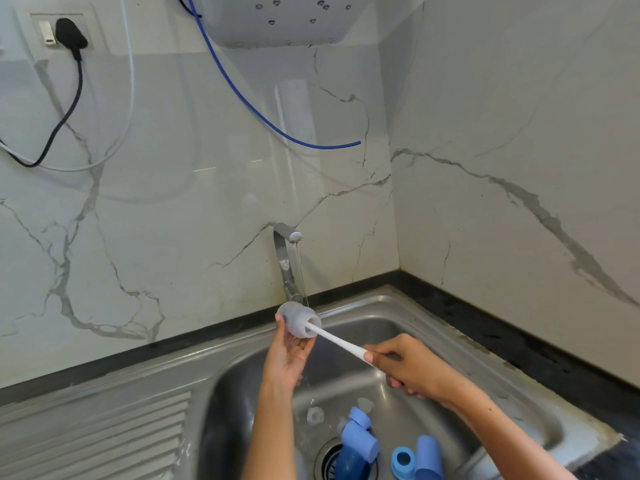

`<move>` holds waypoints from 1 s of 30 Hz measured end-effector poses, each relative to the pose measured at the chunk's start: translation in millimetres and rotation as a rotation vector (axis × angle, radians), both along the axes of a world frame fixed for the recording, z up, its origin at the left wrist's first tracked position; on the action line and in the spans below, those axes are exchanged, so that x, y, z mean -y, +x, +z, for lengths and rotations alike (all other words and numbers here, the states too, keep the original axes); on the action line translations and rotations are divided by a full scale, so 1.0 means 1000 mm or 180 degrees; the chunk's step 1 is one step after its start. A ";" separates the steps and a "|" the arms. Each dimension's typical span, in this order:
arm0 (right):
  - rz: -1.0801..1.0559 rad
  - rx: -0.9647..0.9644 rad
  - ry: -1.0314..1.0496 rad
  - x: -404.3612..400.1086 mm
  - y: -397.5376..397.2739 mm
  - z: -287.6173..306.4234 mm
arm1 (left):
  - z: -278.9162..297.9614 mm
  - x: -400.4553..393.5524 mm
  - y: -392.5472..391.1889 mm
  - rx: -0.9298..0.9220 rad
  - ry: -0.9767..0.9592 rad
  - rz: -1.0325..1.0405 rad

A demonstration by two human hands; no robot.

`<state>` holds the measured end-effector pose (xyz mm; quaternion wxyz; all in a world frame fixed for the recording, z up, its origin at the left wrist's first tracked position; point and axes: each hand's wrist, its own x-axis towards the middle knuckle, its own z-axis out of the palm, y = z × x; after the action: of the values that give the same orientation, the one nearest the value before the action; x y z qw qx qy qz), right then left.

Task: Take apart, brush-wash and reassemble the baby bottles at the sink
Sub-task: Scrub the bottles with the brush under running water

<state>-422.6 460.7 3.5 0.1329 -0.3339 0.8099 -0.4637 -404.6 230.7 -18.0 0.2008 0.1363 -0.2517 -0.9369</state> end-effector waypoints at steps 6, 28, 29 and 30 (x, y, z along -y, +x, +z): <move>-0.0119 -0.0224 0.0566 -0.008 -0.011 -0.001 | -0.002 0.002 -0.001 0.0459 -0.0445 0.0152; -0.0839 -0.1888 0.1379 -0.008 -0.011 0.000 | -0.013 -0.026 -0.003 0.1370 -0.0557 0.1006; -0.0814 -0.1910 0.1379 -0.004 -0.012 -0.001 | -0.013 -0.032 -0.005 0.1409 -0.0589 0.0970; -0.0744 -0.1849 0.1309 0.001 -0.012 -0.003 | -0.010 -0.037 -0.006 0.1393 -0.0670 0.0876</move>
<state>-434.9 459.9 0.4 -0.0919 -0.3232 0.9226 -0.1893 -410.6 267.3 -28.1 0.2801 0.3468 -0.3642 -0.8177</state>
